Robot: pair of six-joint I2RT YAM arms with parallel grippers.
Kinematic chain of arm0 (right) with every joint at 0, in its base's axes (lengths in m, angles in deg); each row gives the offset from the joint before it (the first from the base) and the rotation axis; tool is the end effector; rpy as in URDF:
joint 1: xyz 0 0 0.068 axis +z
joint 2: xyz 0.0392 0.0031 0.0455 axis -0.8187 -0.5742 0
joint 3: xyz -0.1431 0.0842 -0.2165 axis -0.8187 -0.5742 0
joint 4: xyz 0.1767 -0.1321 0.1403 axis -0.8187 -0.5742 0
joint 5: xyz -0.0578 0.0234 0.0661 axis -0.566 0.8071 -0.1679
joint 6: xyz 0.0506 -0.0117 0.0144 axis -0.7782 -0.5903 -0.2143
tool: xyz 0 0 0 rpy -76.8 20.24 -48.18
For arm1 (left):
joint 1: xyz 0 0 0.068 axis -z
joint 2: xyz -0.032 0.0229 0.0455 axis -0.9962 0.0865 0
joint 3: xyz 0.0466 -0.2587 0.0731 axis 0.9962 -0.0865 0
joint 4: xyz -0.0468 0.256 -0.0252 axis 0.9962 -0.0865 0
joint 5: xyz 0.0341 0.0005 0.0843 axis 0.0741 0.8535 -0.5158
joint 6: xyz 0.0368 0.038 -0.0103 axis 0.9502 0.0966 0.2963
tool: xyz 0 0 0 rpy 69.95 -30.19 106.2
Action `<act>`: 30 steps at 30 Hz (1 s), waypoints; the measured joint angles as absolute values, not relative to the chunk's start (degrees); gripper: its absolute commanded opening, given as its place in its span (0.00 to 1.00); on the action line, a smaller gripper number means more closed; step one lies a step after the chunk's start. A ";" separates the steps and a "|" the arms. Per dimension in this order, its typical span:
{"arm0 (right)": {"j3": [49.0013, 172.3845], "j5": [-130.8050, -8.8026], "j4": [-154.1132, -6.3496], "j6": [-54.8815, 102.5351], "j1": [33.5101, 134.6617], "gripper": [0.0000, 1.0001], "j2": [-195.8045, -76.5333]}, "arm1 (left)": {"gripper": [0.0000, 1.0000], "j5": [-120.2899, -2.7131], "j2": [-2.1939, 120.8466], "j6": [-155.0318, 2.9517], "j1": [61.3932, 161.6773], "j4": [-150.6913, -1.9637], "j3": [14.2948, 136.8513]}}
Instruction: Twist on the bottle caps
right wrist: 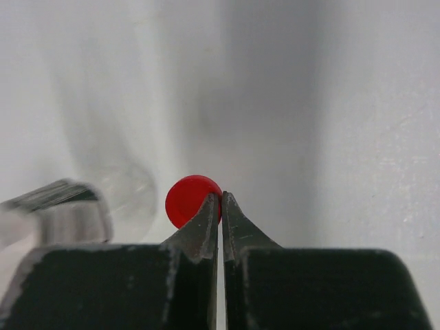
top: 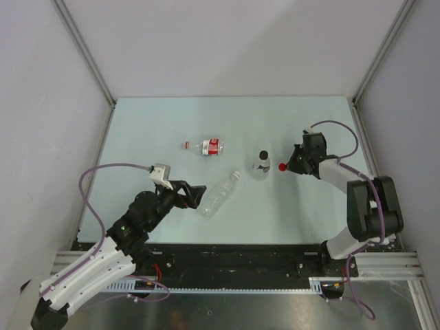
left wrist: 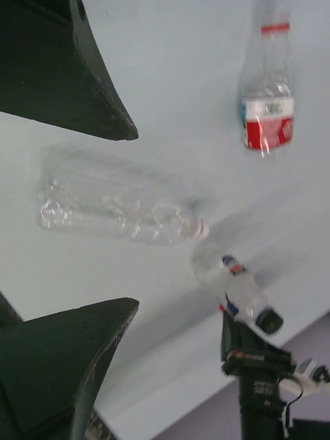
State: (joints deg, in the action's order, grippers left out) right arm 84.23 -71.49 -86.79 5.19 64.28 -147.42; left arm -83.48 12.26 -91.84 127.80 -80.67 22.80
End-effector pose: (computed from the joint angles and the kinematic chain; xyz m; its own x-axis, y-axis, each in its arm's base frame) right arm 0.3155 0.0555 0.1694 -0.7831 0.3045 -0.5423 0.1217 0.9301 0.3465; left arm 0.1125 -0.0927 0.2389 -0.3512 -0.2838 -0.8923 0.3685 0.8341 -0.4104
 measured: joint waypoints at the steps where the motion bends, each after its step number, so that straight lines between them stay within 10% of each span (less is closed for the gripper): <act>1: 84.18 -70.70 -86.99 5.12 64.35 0.00 -145.96 | 1.00 -81.71 12.37 -91.36 127.80 -79.40 22.80; 14: 78.00 -52.50 -78.14 -2.00 67.12 0.00 -105.63 | 0.99 -55.37 26.49 -95.73 127.76 -59.19 30.28; 30: 73.91 -31.47 -52.61 6.11 90.64 0.00 -101.83 | 0.83 -34.34 39.38 -112.99 129.53 -46.07 39.54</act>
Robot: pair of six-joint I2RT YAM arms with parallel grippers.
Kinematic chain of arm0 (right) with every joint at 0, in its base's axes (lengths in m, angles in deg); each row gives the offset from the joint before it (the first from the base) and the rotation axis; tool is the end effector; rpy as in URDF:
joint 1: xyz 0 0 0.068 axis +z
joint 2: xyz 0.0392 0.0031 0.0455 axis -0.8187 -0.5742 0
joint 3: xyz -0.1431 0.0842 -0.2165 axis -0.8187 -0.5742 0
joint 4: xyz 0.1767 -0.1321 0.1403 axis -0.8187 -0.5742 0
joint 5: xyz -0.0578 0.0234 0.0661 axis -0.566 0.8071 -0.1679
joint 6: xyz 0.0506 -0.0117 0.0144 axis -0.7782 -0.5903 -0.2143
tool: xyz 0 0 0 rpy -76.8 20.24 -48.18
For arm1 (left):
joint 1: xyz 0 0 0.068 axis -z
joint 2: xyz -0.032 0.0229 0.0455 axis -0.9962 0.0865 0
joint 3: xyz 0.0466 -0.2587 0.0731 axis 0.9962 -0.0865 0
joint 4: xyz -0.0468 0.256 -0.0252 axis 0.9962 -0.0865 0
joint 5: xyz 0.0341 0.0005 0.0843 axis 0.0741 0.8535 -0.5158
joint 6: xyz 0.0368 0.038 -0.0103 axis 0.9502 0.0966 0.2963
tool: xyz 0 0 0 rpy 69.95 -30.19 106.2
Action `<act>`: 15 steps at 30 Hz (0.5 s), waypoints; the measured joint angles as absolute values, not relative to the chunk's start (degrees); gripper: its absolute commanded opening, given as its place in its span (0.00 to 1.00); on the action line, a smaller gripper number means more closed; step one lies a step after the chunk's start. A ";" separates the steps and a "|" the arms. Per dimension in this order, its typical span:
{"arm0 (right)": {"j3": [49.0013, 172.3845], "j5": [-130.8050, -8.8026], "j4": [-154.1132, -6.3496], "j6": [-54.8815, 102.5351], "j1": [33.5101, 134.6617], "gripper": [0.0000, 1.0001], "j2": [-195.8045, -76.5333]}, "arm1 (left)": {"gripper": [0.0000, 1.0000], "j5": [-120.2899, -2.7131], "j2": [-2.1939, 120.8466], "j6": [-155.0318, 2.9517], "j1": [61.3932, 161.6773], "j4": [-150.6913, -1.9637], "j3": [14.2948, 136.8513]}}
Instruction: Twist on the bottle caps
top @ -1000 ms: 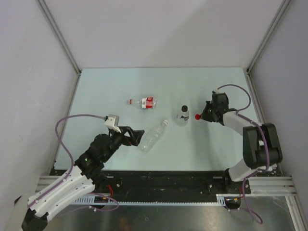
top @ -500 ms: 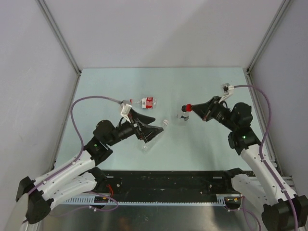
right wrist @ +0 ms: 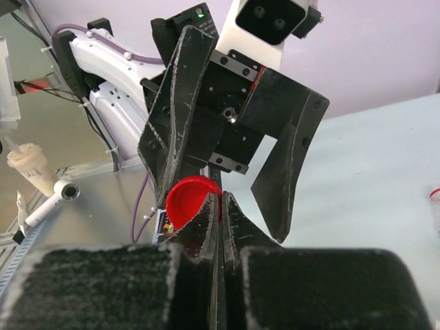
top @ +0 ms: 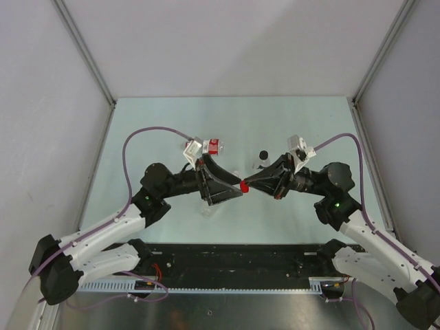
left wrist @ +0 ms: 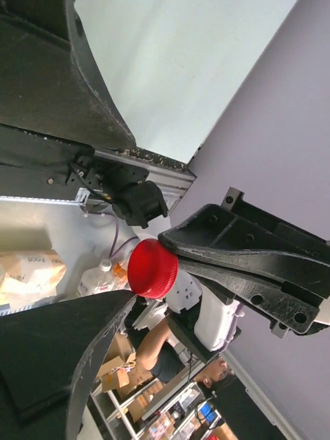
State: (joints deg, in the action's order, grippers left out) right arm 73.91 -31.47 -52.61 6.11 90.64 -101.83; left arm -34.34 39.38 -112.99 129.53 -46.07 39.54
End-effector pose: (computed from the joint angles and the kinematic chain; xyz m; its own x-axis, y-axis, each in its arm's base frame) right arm 0.1338 0.1276 0.3639 -0.1551 0.2437 -0.9574 -0.9813 0.0736 0.1778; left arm 0.1437 -0.1702 0.3298 -0.6232 -0.2438 -0.7431 0.7655 0.0045 -0.6434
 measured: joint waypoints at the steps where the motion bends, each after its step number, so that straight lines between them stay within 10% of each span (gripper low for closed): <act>1: 73.89 -31.25 -52.15 6.76 91.06 0.00 -101.89 | 0.81 -33.53 39.69 -113.71 129.61 -45.90 39.63; 15: 73.76 -28.78 -47.87 9.71 92.80 0.00 -103.95 | 0.54 -29.40 41.17 -118.59 131.32 -41.07 40.70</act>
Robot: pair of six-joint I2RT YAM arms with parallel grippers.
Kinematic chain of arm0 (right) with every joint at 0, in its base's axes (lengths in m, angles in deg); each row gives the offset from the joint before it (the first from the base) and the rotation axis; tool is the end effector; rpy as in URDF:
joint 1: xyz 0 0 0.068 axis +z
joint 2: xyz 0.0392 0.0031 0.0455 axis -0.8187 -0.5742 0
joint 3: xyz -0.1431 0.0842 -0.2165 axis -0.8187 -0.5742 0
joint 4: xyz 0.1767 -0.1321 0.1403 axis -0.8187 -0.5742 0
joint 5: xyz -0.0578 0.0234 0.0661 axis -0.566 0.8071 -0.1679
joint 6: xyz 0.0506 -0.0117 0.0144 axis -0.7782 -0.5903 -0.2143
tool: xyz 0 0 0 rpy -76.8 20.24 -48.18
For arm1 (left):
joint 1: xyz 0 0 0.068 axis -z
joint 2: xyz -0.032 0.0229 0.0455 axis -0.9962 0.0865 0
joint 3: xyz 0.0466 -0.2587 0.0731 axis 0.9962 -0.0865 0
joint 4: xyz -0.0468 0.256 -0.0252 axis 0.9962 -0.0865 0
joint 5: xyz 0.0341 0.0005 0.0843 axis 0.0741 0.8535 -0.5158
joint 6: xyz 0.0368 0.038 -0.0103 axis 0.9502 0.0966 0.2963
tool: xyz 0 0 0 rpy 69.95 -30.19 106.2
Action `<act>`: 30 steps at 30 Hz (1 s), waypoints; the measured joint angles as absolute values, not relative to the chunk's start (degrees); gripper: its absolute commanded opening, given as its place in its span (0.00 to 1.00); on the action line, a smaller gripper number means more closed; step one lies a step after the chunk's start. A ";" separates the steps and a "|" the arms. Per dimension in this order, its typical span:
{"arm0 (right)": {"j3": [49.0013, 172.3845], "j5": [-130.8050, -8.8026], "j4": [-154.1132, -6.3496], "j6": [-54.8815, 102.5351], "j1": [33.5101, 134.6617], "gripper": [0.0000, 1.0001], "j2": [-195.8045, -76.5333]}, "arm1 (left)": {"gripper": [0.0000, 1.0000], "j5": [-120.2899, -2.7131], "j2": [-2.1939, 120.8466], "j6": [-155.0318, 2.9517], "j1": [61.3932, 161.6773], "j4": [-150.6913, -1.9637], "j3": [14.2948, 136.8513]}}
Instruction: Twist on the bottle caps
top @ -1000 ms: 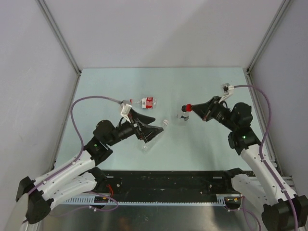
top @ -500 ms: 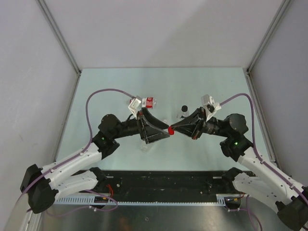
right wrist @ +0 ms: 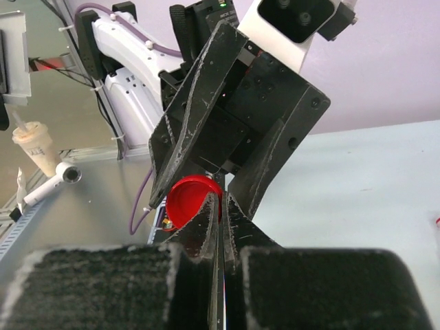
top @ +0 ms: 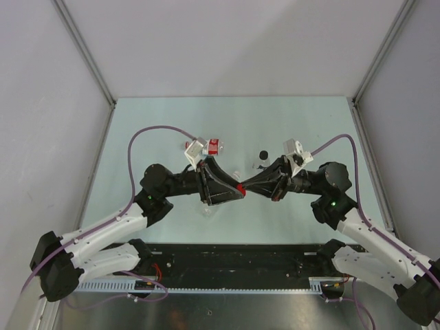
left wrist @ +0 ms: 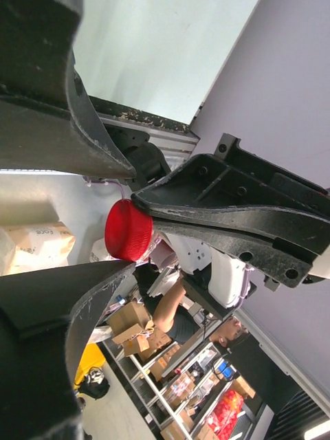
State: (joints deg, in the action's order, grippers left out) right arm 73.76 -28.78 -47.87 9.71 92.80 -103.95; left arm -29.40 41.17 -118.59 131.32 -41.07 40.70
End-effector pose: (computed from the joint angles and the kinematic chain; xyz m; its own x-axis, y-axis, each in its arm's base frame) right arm 0.1325 0.1368 0.3641 -0.0701 0.2442 -0.9672 -0.9972 0.0064 0.0739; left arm 0.1384 -0.1782 0.3386 -0.6712 -0.1915 -0.7161 0.7405 -0.1283 -0.6597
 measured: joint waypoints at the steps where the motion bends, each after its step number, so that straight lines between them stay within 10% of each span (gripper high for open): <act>1: 73.76 -28.32 -47.71 9.91 92.91 0.00 -103.93 | 0.54 -29.05 41.17 -118.76 131.32 -40.50 40.70; 17: 73.76 -27.80 -46.71 11.44 93.88 0.02 -103.93 | 0.25 -27.76 41.20 -120.60 131.36 -37.29 40.66; 30: 73.73 -32.45 -52.78 13.91 94.22 0.44 -102.68 | 0.14 -29.16 41.24 -120.40 131.25 -35.82 37.82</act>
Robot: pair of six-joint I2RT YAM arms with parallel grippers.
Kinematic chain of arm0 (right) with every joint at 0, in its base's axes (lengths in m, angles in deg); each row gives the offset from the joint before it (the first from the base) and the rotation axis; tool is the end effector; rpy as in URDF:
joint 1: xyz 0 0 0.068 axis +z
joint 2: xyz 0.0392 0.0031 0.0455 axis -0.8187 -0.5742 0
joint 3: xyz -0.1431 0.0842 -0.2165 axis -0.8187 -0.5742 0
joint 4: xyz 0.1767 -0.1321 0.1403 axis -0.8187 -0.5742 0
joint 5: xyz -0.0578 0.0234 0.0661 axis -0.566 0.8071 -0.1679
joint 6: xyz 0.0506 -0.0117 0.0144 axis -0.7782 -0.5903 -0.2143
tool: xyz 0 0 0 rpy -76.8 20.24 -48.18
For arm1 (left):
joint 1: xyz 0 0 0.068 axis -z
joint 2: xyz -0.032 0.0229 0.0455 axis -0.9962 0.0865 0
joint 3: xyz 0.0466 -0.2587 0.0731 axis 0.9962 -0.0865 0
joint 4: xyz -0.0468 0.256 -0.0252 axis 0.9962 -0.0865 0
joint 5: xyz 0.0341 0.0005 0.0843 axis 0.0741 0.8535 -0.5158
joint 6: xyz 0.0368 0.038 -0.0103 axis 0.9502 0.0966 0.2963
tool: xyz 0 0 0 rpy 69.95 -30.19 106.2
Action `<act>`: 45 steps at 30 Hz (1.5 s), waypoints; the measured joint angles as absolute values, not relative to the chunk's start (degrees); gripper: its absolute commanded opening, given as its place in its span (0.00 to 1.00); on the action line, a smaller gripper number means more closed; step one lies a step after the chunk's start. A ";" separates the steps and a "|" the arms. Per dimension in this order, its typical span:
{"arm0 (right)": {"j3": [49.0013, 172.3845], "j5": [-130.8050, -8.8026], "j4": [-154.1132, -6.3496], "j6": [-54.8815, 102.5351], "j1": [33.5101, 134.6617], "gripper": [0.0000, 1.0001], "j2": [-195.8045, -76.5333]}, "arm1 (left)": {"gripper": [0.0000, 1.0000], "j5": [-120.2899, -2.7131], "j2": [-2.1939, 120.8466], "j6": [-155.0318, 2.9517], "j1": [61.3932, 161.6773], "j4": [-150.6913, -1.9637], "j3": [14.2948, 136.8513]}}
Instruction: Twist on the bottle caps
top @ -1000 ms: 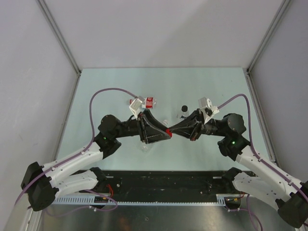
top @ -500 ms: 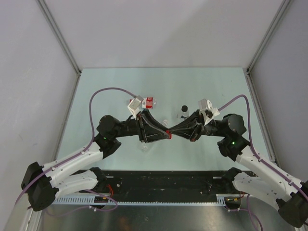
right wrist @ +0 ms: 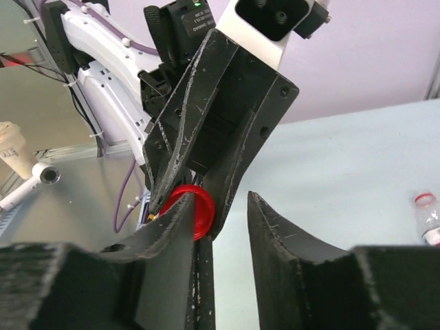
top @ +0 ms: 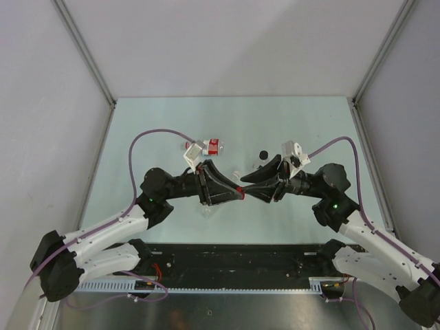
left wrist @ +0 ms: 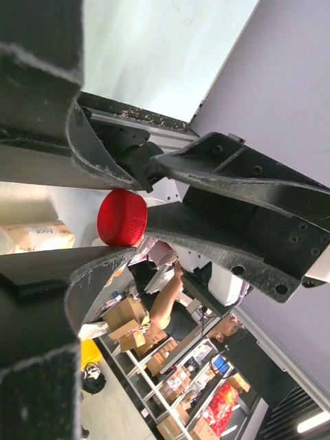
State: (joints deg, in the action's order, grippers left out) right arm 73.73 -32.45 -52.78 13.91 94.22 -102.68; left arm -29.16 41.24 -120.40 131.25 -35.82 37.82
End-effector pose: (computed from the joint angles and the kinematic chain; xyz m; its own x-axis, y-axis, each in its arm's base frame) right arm 0.1293 0.1381 0.3603 -0.0504 0.2216 -0.9738 -0.9960 0.0605 0.0653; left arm 0.1366 -0.1761 0.3297 -0.6747 -0.2052 -0.7091 0.7377 -0.1551 -0.6571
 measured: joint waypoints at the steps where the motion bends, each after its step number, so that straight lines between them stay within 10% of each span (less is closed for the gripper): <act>1: 73.71 -33.06 -53.77 14.11 94.20 0.47 -102.33 | 0.14 -29.29 41.24 -120.38 131.23 -35.76 37.45; 12: 73.54 -46.66 -66.05 14.67 93.37 0.98 -91.53 | 0.09 -32.60 41.11 -116.82 129.37 -38.33 35.46; 28: 71.11 -93.76 -94.84 -0.01 92.65 0.99 -76.63 | 0.05 -59.30 65.17 -99.27 137.87 -72.15 50.69; 45: 70.96 -106.83 -107.38 -1.52 92.59 0.99 -70.38 | 0.26 -79.06 89.39 -92.43 149.33 -94.66 69.77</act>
State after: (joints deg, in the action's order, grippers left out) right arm 70.96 -106.83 -107.38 -1.52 92.59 -70.38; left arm -79.06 89.39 -92.43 149.33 -94.66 69.77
